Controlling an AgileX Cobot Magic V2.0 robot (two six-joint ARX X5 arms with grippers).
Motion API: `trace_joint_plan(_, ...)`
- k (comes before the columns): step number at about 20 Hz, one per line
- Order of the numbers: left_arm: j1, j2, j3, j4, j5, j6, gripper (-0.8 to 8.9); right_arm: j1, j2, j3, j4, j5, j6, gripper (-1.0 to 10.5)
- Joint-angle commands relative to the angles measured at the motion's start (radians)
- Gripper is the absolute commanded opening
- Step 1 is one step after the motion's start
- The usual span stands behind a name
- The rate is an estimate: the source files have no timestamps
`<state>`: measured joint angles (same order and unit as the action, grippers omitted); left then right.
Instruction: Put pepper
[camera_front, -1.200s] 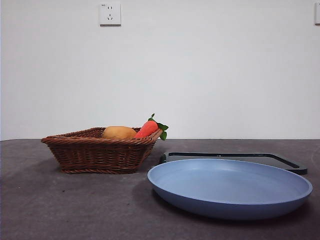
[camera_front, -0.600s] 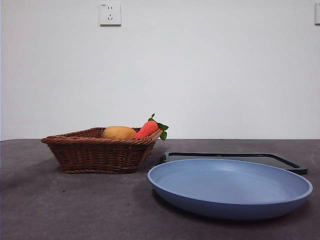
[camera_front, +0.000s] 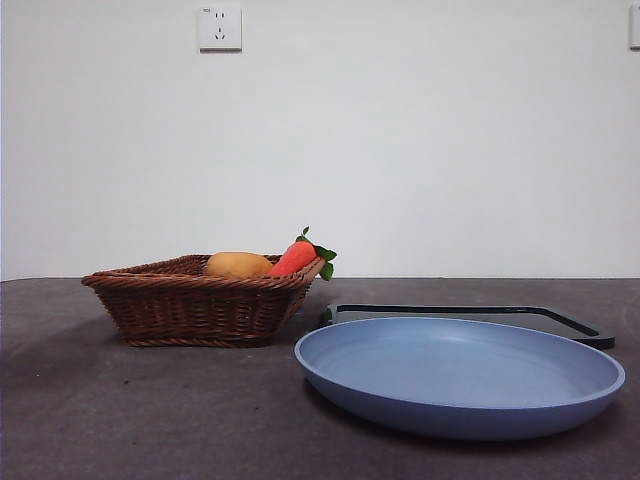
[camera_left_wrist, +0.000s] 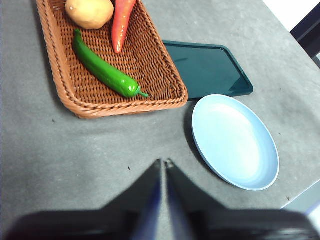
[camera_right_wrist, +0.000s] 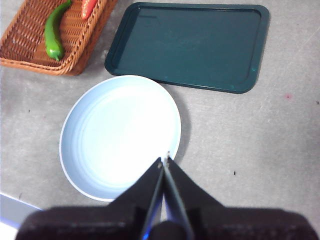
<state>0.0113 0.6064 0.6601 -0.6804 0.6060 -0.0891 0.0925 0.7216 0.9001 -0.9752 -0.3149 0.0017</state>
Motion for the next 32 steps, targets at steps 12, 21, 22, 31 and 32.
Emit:
trace_joint_plan(12, 0.001, 0.0, 0.016, 0.026, 0.031, 0.011, 3.53, 0.025, 0.278, 0.016, 0.084, -0.053, -0.011, 3.2)
trace_joint_plan(21, 0.001, 0.0, 0.016, 0.037, 0.03, 0.011, 3.53, 0.129, 0.693, 0.016, 0.29, -0.015, -0.017, 3.2)
trace_joint_plan(22, 0.001, 0.0, 0.016, 0.036, 0.03, 0.011, 3.53, 0.137, 0.726, 0.016, 0.31, 0.008, -0.022, 3.1)
trace_joint_plan(31, 0.001, 0.0, 0.016, 0.036, 0.026, 0.011, 3.53, 0.146, 0.9, 0.016, 0.377, 0.006, -0.048, 1.8)
trace_joint_plan(32, 0.001, 0.0, 0.016, 0.036, 0.026, 0.011, 3.53, 0.146, 0.908, 0.016, 0.376, 0.007, -0.048, 1.1)
